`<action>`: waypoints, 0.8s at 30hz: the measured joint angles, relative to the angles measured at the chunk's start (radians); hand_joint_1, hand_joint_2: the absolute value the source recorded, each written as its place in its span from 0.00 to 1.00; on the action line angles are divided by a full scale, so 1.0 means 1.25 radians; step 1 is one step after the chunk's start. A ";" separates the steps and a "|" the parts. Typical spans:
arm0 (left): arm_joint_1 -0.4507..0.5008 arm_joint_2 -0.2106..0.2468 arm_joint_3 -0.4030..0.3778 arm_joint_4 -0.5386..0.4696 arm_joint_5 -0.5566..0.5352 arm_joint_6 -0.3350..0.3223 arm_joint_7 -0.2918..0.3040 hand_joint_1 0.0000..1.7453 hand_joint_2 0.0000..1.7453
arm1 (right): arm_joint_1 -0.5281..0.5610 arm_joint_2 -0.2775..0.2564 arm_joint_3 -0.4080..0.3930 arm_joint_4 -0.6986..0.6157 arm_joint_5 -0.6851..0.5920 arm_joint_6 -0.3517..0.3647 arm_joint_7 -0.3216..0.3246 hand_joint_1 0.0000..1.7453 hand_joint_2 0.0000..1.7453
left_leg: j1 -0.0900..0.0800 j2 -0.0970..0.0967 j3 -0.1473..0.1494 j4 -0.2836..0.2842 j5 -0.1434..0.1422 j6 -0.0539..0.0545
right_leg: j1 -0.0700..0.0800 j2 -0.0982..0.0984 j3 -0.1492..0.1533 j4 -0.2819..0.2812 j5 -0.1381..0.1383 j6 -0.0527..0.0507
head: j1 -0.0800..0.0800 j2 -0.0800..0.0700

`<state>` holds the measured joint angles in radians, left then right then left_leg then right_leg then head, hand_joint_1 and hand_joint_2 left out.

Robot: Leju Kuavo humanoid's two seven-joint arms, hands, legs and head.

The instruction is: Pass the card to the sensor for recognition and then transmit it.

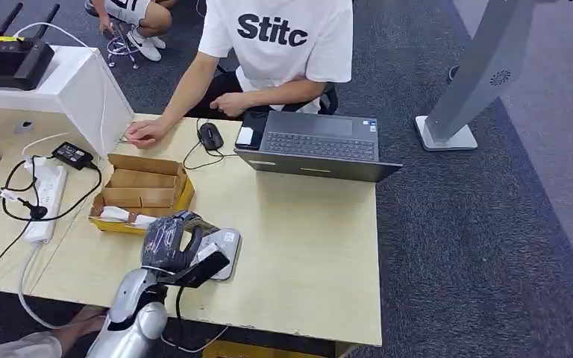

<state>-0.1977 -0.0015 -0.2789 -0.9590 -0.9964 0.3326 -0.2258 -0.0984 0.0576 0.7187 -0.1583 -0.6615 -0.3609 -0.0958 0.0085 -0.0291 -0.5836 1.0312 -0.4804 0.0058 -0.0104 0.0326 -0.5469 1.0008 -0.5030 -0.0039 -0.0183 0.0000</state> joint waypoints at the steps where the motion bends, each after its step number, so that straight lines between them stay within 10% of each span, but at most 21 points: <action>1: 0.001 -0.003 0.000 0.002 0.000 0.000 0.000 1.00 1.00 | 0.001 0.000 0.002 0.000 0.000 0.000 0.000 0.00 1.00 | 0.000 0.000 0.000 0.000 0.000 0.000 | 0.000 0.000 0.000 0.000 0.000 0.000 | 0.000 0.000; 24: 0.006 -0.018 0.000 0.045 0.004 -0.002 0.002 1.00 1.00 | 0.010 0.000 0.010 0.000 0.001 0.001 0.000 0.00 1.00 | 0.000 0.000 0.000 0.000 0.000 0.000 | 0.000 0.000 0.000 0.000 0.000 0.000 | 0.000 0.000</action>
<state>-0.1898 -0.0244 -0.2785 -0.9025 -0.9918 0.3304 -0.2239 -0.0865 0.0580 0.7309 -0.1579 -0.6600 -0.3593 -0.0958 0.0085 -0.0292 -0.5839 1.0312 -0.4805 0.0059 -0.0104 0.0325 -0.5469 1.0008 -0.5030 -0.0038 -0.0183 0.0000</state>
